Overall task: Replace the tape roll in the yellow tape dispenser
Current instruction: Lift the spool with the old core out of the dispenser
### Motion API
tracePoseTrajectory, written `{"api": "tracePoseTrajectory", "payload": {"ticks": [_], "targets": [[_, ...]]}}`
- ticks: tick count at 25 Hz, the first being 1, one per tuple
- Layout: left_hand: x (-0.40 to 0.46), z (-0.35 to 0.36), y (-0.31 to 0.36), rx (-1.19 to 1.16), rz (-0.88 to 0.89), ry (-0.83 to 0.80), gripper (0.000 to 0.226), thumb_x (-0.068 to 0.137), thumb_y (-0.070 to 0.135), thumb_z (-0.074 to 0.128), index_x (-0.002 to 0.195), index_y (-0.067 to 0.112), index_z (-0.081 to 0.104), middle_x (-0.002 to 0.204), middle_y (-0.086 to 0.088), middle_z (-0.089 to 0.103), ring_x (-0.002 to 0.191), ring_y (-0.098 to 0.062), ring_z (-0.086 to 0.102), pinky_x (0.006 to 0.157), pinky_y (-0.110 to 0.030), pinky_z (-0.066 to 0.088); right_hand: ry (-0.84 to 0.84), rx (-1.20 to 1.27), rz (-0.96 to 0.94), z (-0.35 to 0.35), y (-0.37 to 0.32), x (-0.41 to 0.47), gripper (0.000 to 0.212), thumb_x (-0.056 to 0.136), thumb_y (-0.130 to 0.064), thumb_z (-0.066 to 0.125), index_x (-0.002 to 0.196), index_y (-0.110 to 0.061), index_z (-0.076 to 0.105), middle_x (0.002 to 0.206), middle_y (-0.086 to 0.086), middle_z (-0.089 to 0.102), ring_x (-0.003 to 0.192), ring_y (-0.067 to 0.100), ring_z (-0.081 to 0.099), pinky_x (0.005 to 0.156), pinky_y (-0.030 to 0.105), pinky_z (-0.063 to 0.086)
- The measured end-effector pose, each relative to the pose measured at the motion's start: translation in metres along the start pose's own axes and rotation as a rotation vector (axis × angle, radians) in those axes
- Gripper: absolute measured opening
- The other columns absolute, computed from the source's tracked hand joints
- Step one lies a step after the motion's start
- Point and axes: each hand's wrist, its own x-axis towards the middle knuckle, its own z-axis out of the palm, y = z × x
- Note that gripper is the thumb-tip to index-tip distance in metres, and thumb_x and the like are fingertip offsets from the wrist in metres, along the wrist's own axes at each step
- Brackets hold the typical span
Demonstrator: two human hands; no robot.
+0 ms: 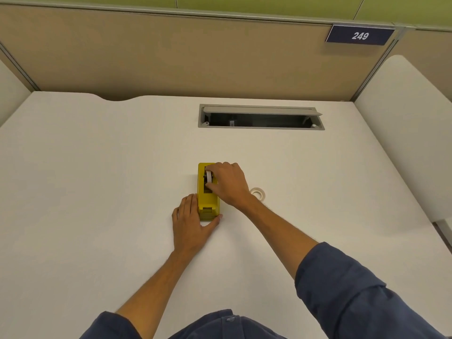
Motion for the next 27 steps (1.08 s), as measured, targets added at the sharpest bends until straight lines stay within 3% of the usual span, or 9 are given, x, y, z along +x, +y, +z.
{"api": "tracePoseTrajectory", "payload": {"ticks": [7, 13, 15, 18, 21, 23, 25, 27], "targets": [[0.0, -0.001, 0.0, -0.003, 0.0, 0.007, 0.095, 0.072, 0.079, 0.04, 0.138, 0.011, 0.04, 0.142, -0.01, 0.047, 0.133, -0.026, 0.042, 0.109, -0.042, 0.031, 0.028, 0.085, 0.04, -0.004, -0.003, -0.007, 0.043, 0.089, -0.035, 0.064, 0.128, -0.019, 0.056, 0.1, 0.009, 0.072, 0.087, 0.028, 0.064, 0.087, 0.035, 0.041], [0.001, -0.007, -0.006, -0.035, 0.025, -0.096, 0.1, 0.068, 0.079, 0.043, 0.143, 0.013, 0.032, 0.149, -0.007, 0.037, 0.14, -0.023, 0.031, 0.113, -0.041, 0.025, 0.064, 0.228, 0.088, -0.013, -0.003, -0.016, 0.042, 0.087, -0.032, 0.066, 0.127, -0.021, 0.058, 0.112, 0.001, 0.071, 0.094, 0.024, 0.065, 0.078, 0.033, 0.047], [0.004, -0.014, -0.012, -0.075, 0.062, -0.187, 0.098, 0.07, 0.071, 0.048, 0.146, 0.014, 0.025, 0.154, -0.006, 0.03, 0.143, -0.022, 0.023, 0.115, -0.039, 0.02, 0.09, 0.299, 0.101, -0.017, -0.002, -0.021, 0.042, 0.085, -0.031, 0.069, 0.124, -0.022, 0.059, 0.114, -0.002, 0.07, 0.097, 0.021, 0.065, 0.081, 0.034, 0.051], [0.005, -0.034, -0.013, -0.266, -0.005, -0.21, 0.074, 0.083, 0.036, 0.062, 0.146, 0.018, 0.027, 0.154, -0.005, 0.03, 0.143, -0.022, 0.026, 0.115, -0.037, 0.024, 0.127, 0.411, 0.091, -0.02, -0.002, -0.03, 0.041, 0.082, -0.026, 0.073, 0.12, -0.019, 0.062, 0.11, -0.002, 0.071, 0.094, 0.016, 0.067, 0.084, 0.041, 0.054], [0.006, -0.056, 0.0, -0.419, -0.008, 0.013, 0.049, 0.089, 0.009, 0.056, 0.136, 0.018, 0.045, 0.142, -0.006, 0.048, 0.13, -0.021, 0.045, 0.107, -0.036, 0.038, 0.129, 0.502, 0.075, -0.027, -0.003, -0.042, 0.04, 0.08, -0.023, 0.075, 0.118, -0.018, 0.064, 0.109, -0.001, 0.072, 0.092, 0.013, 0.067, 0.085, 0.039, 0.055], [0.007, -0.07, 0.017, -0.544, 0.009, 0.097, 0.035, 0.093, 0.015, 0.052, 0.128, 0.018, 0.053, 0.128, -0.001, 0.059, 0.112, -0.011, 0.056, 0.094, -0.023, 0.048, 0.106, 0.528, 0.056, -0.03, -0.004, -0.05, 0.041, 0.08, -0.023, 0.076, 0.119, -0.018, 0.064, 0.11, -0.001, 0.071, 0.092, 0.012, 0.067, 0.086, 0.037, 0.055], [0.007, -0.081, 0.034, -0.672, 0.007, 0.074, 0.032, 0.095, 0.025, 0.049, 0.126, 0.019, 0.055, 0.119, 0.005, 0.061, 0.101, -0.004, 0.059, 0.079, -0.006, 0.046, 0.096, 0.545, 0.036, -0.034, -0.007, -0.058, 0.041, 0.081, -0.024, 0.076, 0.119, -0.017, 0.064, 0.111, 0.0, 0.071, 0.093, 0.013, 0.067, 0.087, 0.036, 0.056], [0.005, -0.085, 0.046, -0.747, 0.018, 0.025, 0.034, 0.094, 0.029, 0.049, 0.126, 0.02, 0.056, 0.116, 0.006, 0.062, 0.101, -0.007, 0.061, 0.077, -0.007, 0.048, 0.116, 0.57, 0.021, -0.038, -0.007, -0.065, 0.041, 0.082, -0.027, 0.075, 0.119, -0.016, 0.064, 0.111, 0.001, 0.071, 0.094, 0.014, 0.067, 0.087, 0.034, 0.056]]}}
